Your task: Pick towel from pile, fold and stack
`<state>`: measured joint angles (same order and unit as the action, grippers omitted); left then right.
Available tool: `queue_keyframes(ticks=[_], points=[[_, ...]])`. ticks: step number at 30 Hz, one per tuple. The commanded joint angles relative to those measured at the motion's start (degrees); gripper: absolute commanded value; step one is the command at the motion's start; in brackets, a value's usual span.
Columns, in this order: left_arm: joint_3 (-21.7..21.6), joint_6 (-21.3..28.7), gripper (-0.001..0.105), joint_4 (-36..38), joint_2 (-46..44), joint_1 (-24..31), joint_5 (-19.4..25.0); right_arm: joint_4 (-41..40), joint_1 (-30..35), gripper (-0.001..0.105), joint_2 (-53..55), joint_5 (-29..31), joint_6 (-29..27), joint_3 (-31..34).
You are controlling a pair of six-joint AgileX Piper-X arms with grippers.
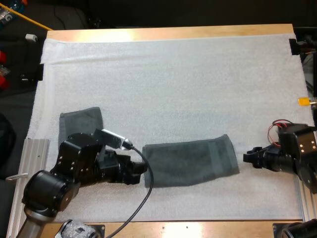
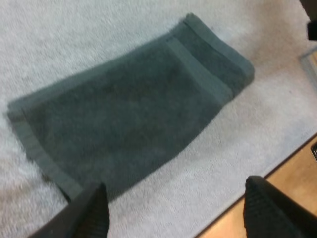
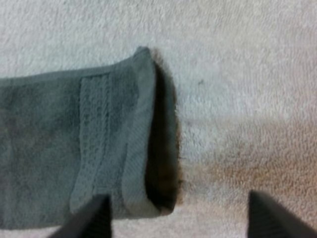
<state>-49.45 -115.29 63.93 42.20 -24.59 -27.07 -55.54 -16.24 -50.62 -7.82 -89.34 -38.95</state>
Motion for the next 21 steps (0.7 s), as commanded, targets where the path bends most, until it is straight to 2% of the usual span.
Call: queue_keyframes(ticks=[1, 7, 15, 21], points=[[-0.34, -0.69, 0.057, 1.05, -0.49, -0.07, -1.3, 1.19, -0.03, 0.066, -0.99, 0.33, -0.65, -0.23], [-0.34, -1.44, 0.057, 2.99, -0.66, -0.07, -4.73, 6.25, -0.03, 0.067, -8.51, -0.2, -0.85, -0.23], [-0.34, -1.44, 0.057, 5.04, -0.66, -0.07, -4.9, 12.23, -0.03, 0.067, -21.52, -6.75, -0.87, -0.23], [-0.34, -1.54, 0.057, 5.47, -0.66, -0.07, -4.9, 13.42, -0.03, 0.067, -29.44, -8.0, -0.87, -0.23]])
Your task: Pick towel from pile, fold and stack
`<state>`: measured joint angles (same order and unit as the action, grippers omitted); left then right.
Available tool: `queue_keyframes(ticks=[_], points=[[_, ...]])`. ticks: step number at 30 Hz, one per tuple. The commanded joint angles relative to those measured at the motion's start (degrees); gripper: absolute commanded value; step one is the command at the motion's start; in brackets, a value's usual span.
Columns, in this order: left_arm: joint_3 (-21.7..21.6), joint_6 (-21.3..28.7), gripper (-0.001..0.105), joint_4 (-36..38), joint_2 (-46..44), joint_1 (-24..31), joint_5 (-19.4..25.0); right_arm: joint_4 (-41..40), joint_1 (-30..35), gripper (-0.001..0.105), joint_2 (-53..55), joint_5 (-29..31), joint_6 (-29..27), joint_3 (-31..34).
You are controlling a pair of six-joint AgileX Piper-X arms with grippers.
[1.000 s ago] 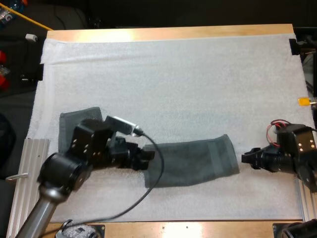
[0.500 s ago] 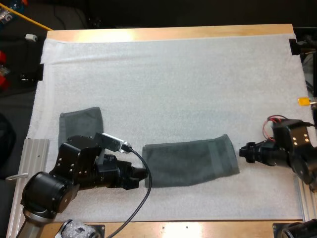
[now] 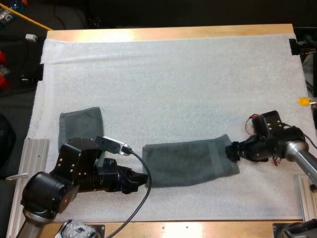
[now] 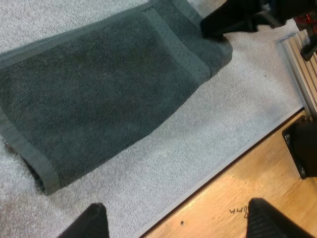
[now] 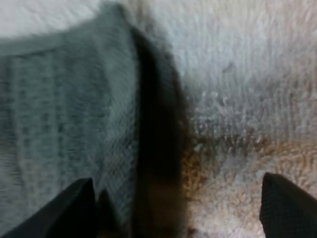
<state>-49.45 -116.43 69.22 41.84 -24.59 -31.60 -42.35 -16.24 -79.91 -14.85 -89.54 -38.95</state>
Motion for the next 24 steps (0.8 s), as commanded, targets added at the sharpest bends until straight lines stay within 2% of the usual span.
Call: queue_keyframes(ticks=[1, 13, 17, 24], points=[[-0.34, -0.54, 0.057, 0.17, -0.3, -0.07, -0.37, 0.23, -0.03, 0.067, -1.0, -1.0, -0.67, -0.23], [-0.34, -0.55, 0.057, 0.17, -0.3, -0.07, -0.37, 2.99, -0.03, 0.066, -5.77, -10.93, 0.79, -0.23], [-0.34, -0.55, 0.057, 0.17, -0.3, -0.07, -0.37, 2.96, -0.03, 0.062, -5.77, -11.74, 0.98, 0.03], [-0.34, -0.55, 0.057, 0.17, -0.3, -0.07, -0.37, 3.08, -0.03, 0.062, -7.69, -12.79, 1.18, 2.64]])
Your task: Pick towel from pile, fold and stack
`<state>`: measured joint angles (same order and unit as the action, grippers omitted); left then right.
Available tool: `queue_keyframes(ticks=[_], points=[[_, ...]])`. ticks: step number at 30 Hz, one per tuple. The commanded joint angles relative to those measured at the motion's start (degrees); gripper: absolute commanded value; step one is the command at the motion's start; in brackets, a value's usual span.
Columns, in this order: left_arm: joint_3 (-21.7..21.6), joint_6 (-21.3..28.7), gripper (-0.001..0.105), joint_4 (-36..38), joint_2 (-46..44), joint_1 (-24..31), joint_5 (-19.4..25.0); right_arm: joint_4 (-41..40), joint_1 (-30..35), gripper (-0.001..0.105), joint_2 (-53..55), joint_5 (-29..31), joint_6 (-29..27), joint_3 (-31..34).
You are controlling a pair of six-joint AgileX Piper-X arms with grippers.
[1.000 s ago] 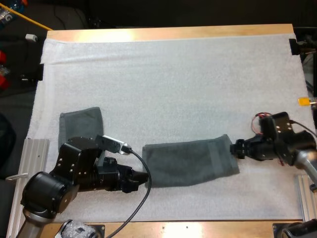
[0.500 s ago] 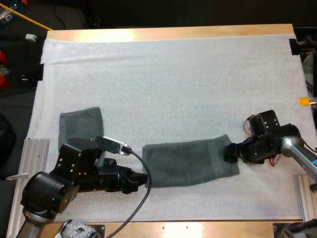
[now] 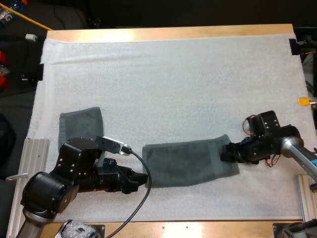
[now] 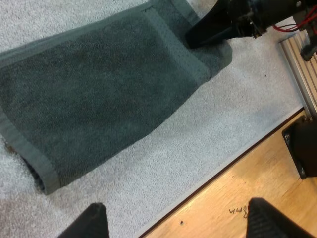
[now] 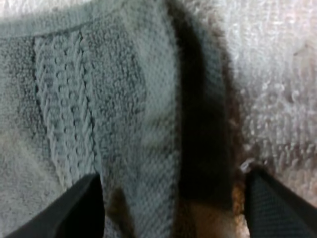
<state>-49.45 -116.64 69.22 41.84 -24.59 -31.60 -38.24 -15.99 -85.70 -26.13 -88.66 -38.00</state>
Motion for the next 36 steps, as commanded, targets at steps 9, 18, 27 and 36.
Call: queue_keyframes(ticks=[9, 18, 27, 36], points=[[-0.34, -0.34, 0.057, 0.17, -0.3, -0.07, -0.37, -0.77, -0.27, 0.037, -2.76, -4.95, 0.39, 2.45], [-0.34, -0.34, 0.057, 0.17, -0.3, -0.07, -0.37, -1.1, -0.27, 0.0, -1.61, -4.6, 0.3, 2.45], [-0.34, -0.34, 0.057, 0.17, -0.3, -0.07, -0.01, -9.62, -0.27, 0.0, 8.93, 14.58, -1.69, 2.11], [-0.34, -0.05, 0.057, 0.17, -0.3, -0.07, -0.01, -20.44, -0.27, 0.0, 18.86, 34.46, -4.19, 1.79]])
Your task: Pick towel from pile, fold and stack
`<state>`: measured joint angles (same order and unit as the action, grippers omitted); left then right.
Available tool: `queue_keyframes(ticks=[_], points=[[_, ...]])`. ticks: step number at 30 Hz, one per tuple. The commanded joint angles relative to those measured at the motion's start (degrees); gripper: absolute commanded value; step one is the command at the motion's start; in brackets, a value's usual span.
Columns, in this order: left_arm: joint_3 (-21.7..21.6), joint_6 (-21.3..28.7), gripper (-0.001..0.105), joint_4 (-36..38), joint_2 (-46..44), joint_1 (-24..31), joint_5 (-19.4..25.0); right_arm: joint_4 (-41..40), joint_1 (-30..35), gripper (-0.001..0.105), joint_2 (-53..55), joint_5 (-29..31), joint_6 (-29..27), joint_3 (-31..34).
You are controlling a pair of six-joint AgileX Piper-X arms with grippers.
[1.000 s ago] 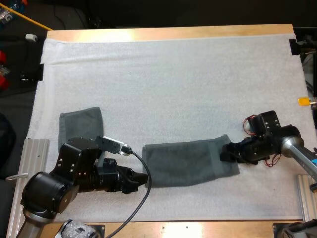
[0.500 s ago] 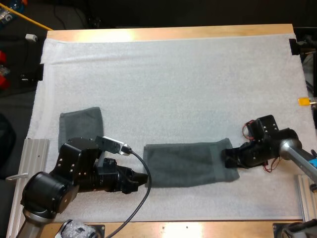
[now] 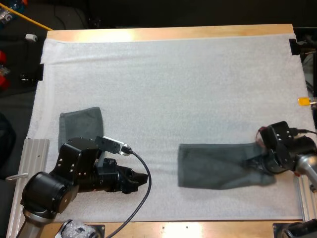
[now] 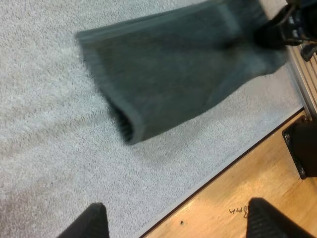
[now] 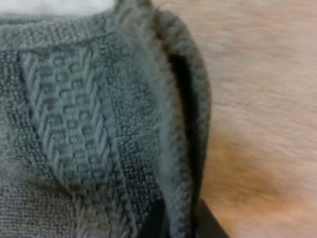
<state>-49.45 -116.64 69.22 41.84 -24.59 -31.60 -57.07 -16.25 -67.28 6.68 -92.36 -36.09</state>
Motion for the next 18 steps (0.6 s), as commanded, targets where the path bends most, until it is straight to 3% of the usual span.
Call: queue_keyframes(ticks=[1, 4, 13, 18], points=[[-0.34, -0.02, 0.057, 0.17, -0.3, -0.07, -0.01, -2.24, -0.02, 0.0, 1.0, 1.73, -0.5, -0.36], [-0.2, 0.13, 0.057, 0.17, -0.3, -0.07, -0.01, -3.79, -0.07, 0.0, 2.03, -0.37, 0.36, -1.84], [-0.2, 0.6, 0.057, 0.17, -0.3, -0.07, -0.01, -1.27, -0.25, 0.0, 2.05, -26.68, 12.29, -5.78], [-0.2, 1.16, 0.057, 0.17, -0.3, -0.07, -0.01, 2.81, -5.41, 0.0, 1.88, -30.99, 17.88, -5.78]])
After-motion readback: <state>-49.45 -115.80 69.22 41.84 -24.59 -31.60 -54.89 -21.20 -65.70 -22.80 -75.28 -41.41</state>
